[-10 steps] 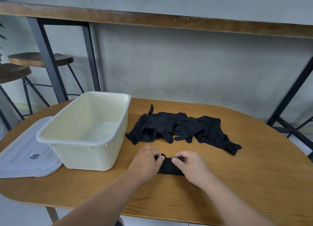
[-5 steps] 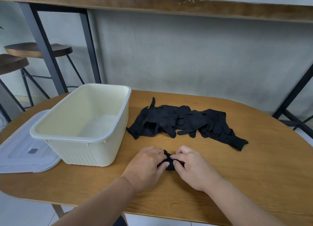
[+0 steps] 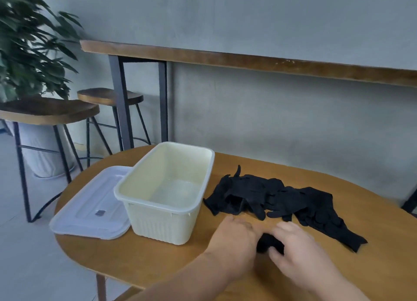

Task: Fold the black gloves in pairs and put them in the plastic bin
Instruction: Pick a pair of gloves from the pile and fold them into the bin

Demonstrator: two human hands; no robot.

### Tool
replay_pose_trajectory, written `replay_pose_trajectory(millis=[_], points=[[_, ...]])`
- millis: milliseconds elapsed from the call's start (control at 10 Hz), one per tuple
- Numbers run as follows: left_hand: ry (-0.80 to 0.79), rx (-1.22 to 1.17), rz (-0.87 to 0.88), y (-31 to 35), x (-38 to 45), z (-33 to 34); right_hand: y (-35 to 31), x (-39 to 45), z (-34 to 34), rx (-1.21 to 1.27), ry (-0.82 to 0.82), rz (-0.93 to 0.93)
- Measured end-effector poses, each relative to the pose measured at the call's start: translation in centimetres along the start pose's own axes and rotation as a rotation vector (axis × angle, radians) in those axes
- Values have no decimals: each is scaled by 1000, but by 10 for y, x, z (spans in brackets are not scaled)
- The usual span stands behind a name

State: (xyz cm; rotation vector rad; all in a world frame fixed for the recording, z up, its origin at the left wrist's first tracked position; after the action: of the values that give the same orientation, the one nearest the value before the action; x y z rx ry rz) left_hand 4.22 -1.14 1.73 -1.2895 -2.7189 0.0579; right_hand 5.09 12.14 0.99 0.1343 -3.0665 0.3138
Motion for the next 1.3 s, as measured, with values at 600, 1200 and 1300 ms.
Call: replay_pose_trajectory(millis=[600,1200,1300], points=[[-382,-74,-399,-288,-1,-69,-202,244,-39,-57,-257,-27],[-354,-274,-575,-318,20,57,-207,287,65,-468,-547,-58],[-408,-300,-625,-316,20,55,-204,285,69,-399,-600,-7]])
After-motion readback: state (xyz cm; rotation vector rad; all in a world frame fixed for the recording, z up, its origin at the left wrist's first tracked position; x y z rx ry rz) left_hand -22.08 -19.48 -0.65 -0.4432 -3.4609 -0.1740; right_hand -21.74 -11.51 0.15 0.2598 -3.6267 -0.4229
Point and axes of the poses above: each hand's wrist, its own x-axis towards the middle knuckle, its own z-axis out of the palm, y = z × x, the point moved 4 cm from there along x, towards the middle knuckle, and after that the axes turned 13 degrees about z, right-handed, at the moved point
